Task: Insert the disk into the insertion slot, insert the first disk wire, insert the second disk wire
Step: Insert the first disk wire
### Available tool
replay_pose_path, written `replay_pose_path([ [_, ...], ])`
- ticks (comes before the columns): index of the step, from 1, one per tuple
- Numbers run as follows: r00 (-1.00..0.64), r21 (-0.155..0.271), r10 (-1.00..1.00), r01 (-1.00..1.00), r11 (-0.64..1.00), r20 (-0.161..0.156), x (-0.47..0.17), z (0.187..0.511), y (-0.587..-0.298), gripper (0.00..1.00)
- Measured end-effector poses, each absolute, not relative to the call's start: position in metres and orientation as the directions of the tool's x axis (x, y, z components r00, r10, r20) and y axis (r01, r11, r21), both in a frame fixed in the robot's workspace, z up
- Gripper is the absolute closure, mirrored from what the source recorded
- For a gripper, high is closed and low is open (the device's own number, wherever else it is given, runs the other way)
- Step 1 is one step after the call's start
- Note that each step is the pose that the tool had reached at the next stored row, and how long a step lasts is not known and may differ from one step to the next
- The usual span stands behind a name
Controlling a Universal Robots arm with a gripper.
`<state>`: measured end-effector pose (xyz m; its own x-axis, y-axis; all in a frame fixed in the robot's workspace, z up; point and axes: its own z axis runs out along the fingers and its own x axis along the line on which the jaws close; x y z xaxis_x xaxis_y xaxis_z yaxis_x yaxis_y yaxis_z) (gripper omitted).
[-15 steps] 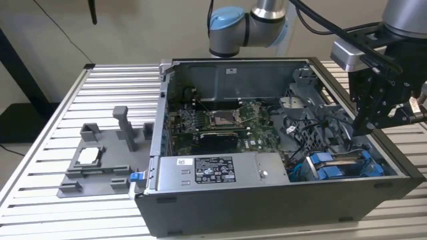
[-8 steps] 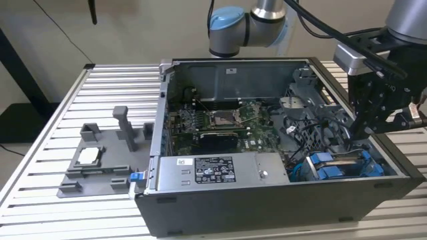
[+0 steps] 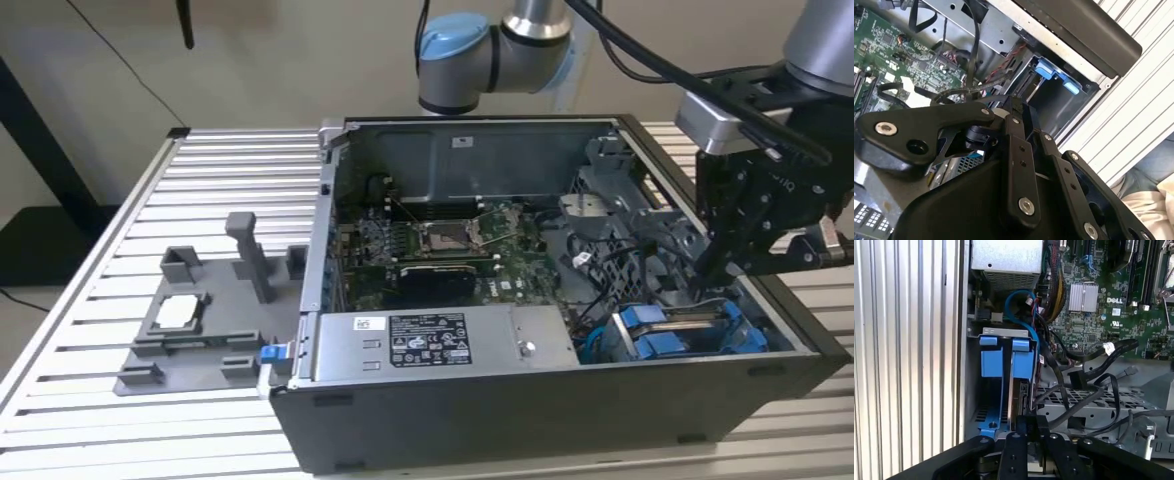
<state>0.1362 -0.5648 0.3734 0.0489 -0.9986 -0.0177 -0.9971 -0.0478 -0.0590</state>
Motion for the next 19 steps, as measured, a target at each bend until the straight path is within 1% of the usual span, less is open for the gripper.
replay_pose_path([
  [5,0.049,-0.038,-0.999,-0.998,-0.048,-0.019,0.141,0.370,-0.566,0.81],
  [16,0.048,-0.037,-0.999,-0.998,-0.048,-0.019,0.148,0.367,-0.566,0.81],
  [19,0.048,-0.008,-0.999,-0.999,-0.048,-0.020,0.155,0.364,-0.568,0.81],
])
